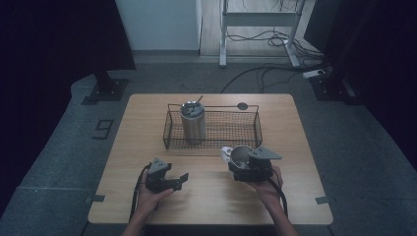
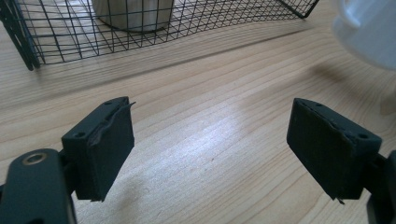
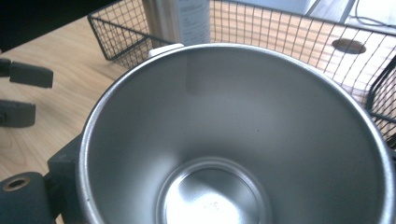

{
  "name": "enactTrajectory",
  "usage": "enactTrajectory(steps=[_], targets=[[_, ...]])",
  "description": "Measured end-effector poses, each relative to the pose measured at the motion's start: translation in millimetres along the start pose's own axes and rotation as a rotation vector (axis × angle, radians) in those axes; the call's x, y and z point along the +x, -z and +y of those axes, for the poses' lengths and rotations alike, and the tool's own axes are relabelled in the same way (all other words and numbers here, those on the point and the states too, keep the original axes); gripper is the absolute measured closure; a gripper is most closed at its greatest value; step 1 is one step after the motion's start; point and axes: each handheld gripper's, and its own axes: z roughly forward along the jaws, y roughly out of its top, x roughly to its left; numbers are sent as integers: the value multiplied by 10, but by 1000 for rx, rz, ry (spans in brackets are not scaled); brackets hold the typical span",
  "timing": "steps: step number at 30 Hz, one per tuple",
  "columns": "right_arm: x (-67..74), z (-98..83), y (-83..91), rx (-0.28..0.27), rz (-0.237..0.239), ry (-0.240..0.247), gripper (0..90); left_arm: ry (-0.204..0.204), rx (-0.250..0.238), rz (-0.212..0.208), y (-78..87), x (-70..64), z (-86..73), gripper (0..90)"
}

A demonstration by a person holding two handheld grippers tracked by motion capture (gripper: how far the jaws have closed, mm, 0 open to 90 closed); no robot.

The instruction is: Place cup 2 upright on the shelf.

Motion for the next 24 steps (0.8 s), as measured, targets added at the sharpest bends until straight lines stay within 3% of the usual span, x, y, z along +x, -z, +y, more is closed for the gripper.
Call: enactTrajectory(steps=[24], targets=[[-89, 421, 200, -52, 0, 31, 67, -3, 14, -2, -30, -9, -17, 153]])
